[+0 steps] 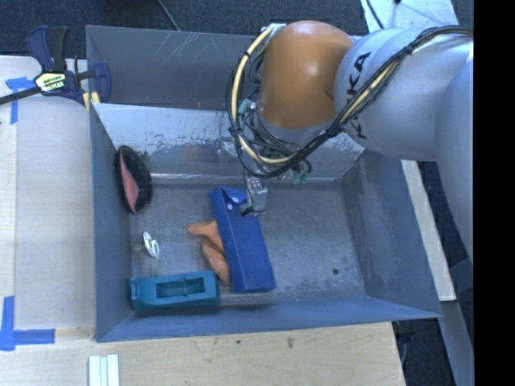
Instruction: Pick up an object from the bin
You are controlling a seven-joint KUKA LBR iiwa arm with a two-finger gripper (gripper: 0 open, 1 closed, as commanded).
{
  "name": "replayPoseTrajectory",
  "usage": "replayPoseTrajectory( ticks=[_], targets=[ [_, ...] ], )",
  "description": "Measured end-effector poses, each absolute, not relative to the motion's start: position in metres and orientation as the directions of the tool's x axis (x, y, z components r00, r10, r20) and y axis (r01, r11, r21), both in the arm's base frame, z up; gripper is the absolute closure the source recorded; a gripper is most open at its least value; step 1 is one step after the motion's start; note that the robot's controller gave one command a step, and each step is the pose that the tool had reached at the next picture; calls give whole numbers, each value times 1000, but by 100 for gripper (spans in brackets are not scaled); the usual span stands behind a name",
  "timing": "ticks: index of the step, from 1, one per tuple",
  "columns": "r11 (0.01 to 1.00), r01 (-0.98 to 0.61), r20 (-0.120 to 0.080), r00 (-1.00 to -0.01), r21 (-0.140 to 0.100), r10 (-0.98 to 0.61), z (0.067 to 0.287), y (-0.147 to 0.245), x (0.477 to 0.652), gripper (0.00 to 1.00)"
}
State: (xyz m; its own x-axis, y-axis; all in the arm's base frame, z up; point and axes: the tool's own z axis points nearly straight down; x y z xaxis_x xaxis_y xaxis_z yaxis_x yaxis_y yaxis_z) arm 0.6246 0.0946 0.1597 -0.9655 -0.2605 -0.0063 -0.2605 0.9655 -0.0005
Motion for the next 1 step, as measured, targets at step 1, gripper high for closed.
replayPoseTrajectory(
  ticks=[1],
  targets=[
    [954, -300, -4, -954, -1, -300, 93, 96, 628, 0]
  ],
)
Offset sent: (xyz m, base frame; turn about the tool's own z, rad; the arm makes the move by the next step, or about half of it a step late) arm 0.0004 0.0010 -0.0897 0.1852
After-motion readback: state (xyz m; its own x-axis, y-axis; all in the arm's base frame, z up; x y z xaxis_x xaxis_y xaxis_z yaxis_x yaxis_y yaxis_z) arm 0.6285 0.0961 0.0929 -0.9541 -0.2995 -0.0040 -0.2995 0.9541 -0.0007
